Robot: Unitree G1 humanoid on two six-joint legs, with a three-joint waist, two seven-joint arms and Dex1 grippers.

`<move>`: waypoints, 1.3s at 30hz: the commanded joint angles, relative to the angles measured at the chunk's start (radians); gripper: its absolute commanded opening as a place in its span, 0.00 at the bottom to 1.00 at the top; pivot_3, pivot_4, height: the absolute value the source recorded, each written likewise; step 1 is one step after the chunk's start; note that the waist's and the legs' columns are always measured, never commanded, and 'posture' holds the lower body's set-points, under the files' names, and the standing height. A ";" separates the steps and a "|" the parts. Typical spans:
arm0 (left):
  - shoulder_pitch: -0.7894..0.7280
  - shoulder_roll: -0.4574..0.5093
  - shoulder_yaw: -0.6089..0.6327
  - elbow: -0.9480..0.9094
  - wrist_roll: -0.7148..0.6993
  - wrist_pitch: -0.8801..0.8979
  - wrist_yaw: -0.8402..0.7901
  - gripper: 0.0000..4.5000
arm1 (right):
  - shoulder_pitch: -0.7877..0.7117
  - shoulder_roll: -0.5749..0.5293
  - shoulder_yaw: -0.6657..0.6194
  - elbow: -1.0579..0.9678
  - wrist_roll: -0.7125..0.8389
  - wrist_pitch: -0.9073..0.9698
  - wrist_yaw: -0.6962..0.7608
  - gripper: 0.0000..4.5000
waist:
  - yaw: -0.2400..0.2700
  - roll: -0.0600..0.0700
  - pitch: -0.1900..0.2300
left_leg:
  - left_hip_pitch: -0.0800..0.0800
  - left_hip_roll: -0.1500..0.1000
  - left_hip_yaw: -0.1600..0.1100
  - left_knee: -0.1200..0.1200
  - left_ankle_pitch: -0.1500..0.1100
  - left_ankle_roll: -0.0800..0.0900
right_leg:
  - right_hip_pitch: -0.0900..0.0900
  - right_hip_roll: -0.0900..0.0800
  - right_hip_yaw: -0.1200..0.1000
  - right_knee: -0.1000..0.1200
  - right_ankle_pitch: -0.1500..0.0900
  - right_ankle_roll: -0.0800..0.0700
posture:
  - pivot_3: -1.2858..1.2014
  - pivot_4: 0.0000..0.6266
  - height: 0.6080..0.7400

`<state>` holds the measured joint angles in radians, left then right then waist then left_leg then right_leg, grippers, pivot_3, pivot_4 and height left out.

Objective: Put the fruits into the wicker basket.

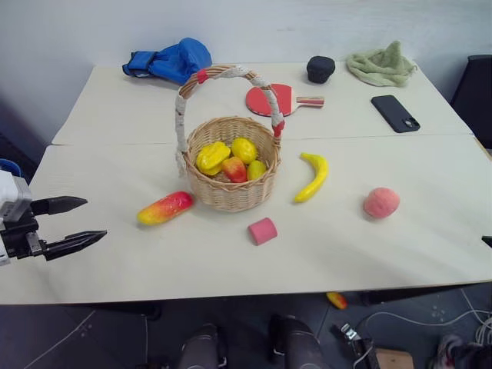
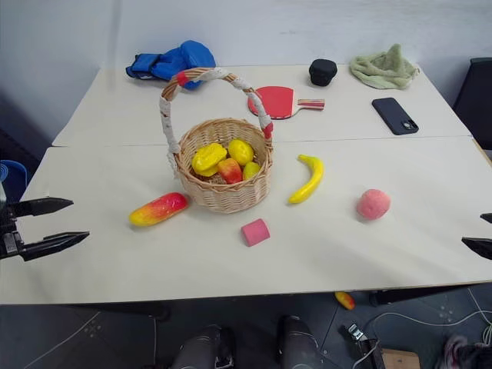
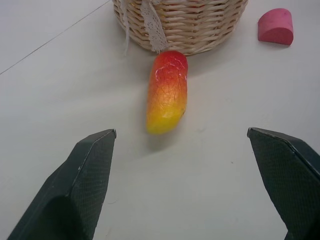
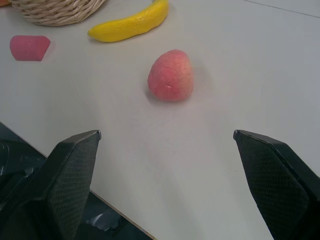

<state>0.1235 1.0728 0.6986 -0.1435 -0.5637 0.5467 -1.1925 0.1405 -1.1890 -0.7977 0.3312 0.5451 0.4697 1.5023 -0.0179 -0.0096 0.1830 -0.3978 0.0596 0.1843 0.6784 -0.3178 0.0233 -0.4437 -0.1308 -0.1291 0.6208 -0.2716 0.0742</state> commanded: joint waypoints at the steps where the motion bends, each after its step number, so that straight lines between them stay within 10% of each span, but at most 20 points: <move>1: 0.011 0.025 0.041 -0.012 0.007 -0.008 -0.016 0.98 | -0.003 -0.034 -0.020 0.012 -0.007 -0.014 0.022 0.98 | -0.002 0.000 0.000 | 0.000 0.000 0.000 0.000 0.000 0.000 | 0.000 0.000 0.000 0.000 0.000 0.000 | 0.52 0.24 1.00; 23: -0.069 0.030 -0.032 -0.016 -0.010 0.052 0.018 0.98 | -0.039 -0.026 -0.006 0.002 -0.028 -0.037 -0.027 0.98 | -0.011 0.000 0.000 | 0.002 0.000 0.004 0.000 0.000 0.000 | 0.000 0.000 0.003 0.002 0.000 0.000 | 0.52 0.24 1.00; 28: -0.144 0.032 -0.099 -0.094 -0.089 0.106 -0.014 0.98 | -0.051 0.027 0.014 -0.273 0.089 0.110 -0.078 0.98 | -0.010 0.000 0.000 | 0.004 0.000 0.005 0.000 0.000 0.000 | 0.000 0.001 0.006 0.004 0.000 0.000 | 0.52 0.24 1.00; 33: -0.222 0.068 -0.218 -0.213 -0.146 0.122 -0.068 0.98 | -0.111 0.164 0.203 -0.668 0.230 0.230 -0.265 0.98 | -0.012 -0.001 0.000 | 0.006 0.003 0.006 0.000 0.000 -0.003 | 0.000 0.002 0.013 0.006 0.000 -0.001 | 0.52 0.24 1.00; 39: -0.305 0.091 -0.326 -0.261 -0.148 0.102 -0.099 0.98 | -0.239 0.341 0.607 -0.839 0.042 0.128 -0.479 0.98 | -0.011 -0.001 0.000 | 0.007 0.002 0.011 0.000 0.000 -0.004 | -0.001 0.008 0.015 0.007 -0.001 -0.001 | 0.52 0.24 1.00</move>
<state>-0.1637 1.1481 0.3753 -0.3882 -0.7002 0.6594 -1.2805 -0.0794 -0.8597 -0.2387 -0.4763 0.6421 0.6382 1.0708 -0.0284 -0.0107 0.1827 -0.3893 0.0622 0.1978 0.6776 -0.3181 0.0198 -0.4453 -0.1196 -0.1142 0.6274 -0.2721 0.0732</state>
